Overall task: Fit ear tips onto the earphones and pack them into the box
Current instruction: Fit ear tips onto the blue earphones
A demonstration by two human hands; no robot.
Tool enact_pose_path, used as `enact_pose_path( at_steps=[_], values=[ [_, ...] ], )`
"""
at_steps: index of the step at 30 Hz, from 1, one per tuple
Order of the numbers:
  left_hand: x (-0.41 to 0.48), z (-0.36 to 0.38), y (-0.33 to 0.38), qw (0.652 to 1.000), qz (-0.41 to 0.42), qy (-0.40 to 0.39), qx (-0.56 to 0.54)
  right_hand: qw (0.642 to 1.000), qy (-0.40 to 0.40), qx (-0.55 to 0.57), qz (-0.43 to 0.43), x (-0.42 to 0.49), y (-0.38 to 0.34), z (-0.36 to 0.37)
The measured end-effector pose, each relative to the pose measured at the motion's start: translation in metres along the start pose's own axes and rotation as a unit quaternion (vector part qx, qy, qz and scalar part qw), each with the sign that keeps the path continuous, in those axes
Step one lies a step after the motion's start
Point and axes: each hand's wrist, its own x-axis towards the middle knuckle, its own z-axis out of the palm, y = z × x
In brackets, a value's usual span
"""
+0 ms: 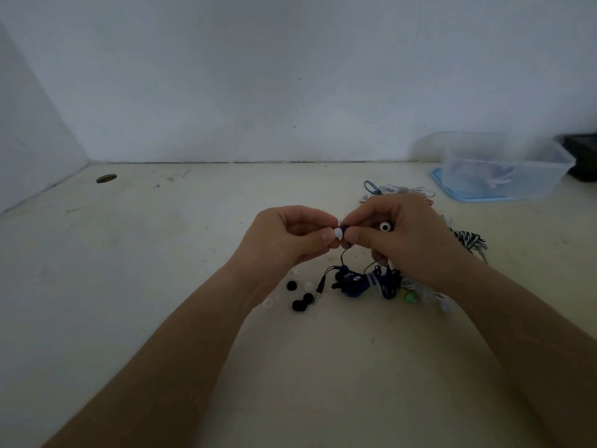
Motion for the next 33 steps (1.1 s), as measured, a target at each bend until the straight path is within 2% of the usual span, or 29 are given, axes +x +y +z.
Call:
enact_pose_path(
  at_steps=[7,17,29,33],
  values=[
    [-0.0006,0.0013,-0.0007,1.000,0.013,0.010,0.027,0.998,0.024,-0.044,-0.024,-0.0007,-0.0011,0.0036],
    [-0.0013,0.0009,0.0014,1.000,0.007,-0.009,-0.006,0.999,-0.007,0.032,0.000,-0.0008,-0.0008,-0.0019],
    [0.0005,0.0018,-0.0018,1.000,0.009,-0.009,-0.019,0.999,-0.003,0.036,-0.003,-0.0008,-0.0019,-0.0012],
    [0.0004,0.0034,-0.0022,1.000,0.020,0.003,0.015,1.000,0.011,0.008,-0.007,-0.0007,-0.0009,-0.0003]
  ],
)
